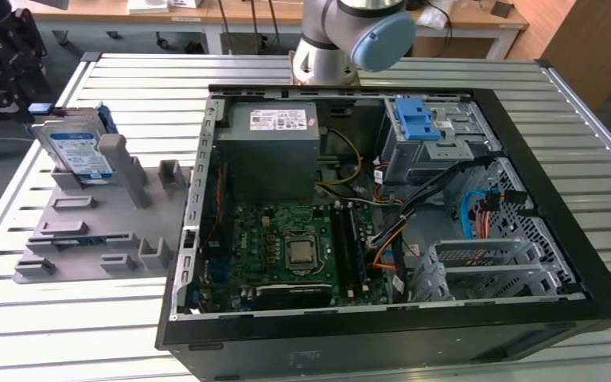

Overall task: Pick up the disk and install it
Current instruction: 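Pick up the disk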

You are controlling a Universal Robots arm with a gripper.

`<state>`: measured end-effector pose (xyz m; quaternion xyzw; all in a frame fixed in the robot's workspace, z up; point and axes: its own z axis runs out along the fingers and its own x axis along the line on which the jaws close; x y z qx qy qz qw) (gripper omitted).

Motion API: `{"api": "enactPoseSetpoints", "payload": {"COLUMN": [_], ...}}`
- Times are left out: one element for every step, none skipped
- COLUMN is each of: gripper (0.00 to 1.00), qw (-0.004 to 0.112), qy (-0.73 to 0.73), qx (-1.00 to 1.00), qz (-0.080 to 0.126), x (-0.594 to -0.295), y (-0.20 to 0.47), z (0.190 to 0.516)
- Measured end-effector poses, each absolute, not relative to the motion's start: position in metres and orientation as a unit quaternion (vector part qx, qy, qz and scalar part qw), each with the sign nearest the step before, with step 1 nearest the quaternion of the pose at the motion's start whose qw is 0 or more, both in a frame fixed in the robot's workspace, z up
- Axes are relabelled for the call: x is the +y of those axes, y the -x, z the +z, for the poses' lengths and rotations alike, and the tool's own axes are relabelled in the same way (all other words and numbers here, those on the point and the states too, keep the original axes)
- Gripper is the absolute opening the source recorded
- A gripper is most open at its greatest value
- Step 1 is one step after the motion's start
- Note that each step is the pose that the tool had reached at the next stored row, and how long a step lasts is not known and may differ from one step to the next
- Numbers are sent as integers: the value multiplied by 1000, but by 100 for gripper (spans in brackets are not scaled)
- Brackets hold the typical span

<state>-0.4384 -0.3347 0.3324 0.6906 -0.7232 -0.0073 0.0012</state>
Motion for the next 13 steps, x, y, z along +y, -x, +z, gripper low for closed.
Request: {"api": "enactPoseSetpoints", "payload": {"gripper": [65, 65, 65, 65, 65, 65, 65, 65, 65, 65, 65, 65, 65], "qw": [1, 1, 1, 1, 1, 1, 1, 1, 1, 1, 1, 1, 1], "qy": [-690, -690, -690, -690, -690, -690, -690, -690, -690, -690, -690, -690, -690], "qx": [-723, -723, -723, -724, -724, -724, -724, -724, -724, -724, -724, -724, -724], "qz": [-7, -7, -7, -7, -7, -7, -7, -7, -7, -7, -7, -7, -7], "x": [-335, -334, -334, -334, -334, -334, -333, -333, -333, -333, -333, -333, -333], "y": [439, 439, 439, 440, 440, 440, 441, 441, 441, 441, 441, 441, 441], "z": [331, 330, 329, 328, 327, 326, 325, 324, 324, 323, 323, 323, 323]}}
